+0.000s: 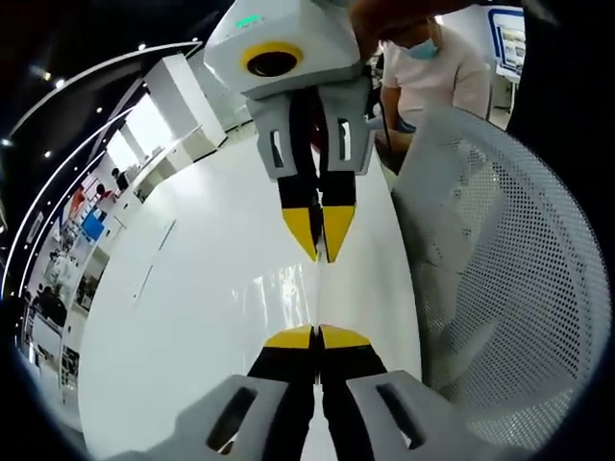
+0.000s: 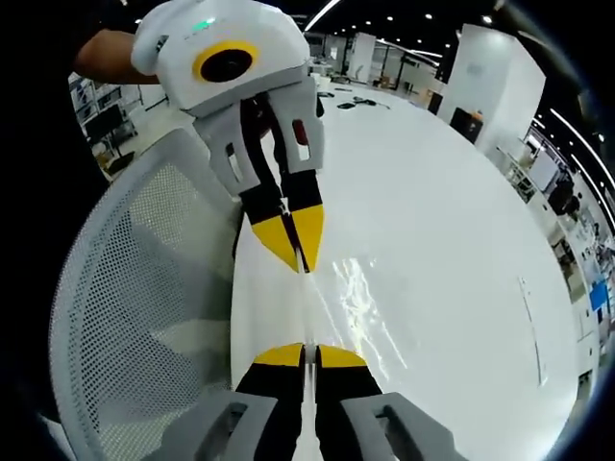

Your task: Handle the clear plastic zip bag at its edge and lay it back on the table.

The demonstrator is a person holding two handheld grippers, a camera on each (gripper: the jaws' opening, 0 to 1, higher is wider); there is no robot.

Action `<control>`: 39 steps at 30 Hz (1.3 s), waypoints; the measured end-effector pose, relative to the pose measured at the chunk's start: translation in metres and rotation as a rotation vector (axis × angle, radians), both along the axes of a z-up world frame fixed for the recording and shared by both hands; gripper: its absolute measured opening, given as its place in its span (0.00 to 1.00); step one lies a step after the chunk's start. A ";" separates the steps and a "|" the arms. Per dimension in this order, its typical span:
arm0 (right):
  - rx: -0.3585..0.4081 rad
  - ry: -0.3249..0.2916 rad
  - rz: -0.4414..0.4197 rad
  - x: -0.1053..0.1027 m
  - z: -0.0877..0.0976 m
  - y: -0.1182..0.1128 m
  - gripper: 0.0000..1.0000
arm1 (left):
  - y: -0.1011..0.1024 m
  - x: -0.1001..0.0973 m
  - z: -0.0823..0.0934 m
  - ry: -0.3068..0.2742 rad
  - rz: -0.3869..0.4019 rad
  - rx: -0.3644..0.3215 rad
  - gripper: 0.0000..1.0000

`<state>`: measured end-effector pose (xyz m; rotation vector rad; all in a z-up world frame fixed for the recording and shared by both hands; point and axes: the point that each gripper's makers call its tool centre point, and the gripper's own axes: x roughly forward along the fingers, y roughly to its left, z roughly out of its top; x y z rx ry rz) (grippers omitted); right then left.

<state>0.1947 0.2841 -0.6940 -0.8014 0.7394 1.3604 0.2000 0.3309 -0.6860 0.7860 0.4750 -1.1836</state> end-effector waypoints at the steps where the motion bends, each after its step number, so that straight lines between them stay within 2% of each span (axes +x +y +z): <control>1: -0.004 0.000 -0.001 0.001 0.000 -0.002 0.00 | 0.000 0.000 0.000 0.000 0.001 0.000 0.00; 8: -0.016 -0.003 -0.007 0.004 0.001 -0.010 0.00 | 0.001 0.002 0.003 0.008 0.018 -0.015 0.00; 10: -0.017 0.013 -0.031 0.006 0.000 -0.013 0.00 | 0.003 0.002 0.003 0.009 0.020 -0.013 0.00; 17: -0.043 0.006 -0.033 0.008 -0.004 -0.022 0.00 | 0.008 0.004 0.001 0.013 0.033 -0.010 0.00; 39: -0.058 0.004 -0.058 0.011 -0.006 -0.040 0.00 | 0.011 0.005 0.002 0.017 0.042 -0.002 0.00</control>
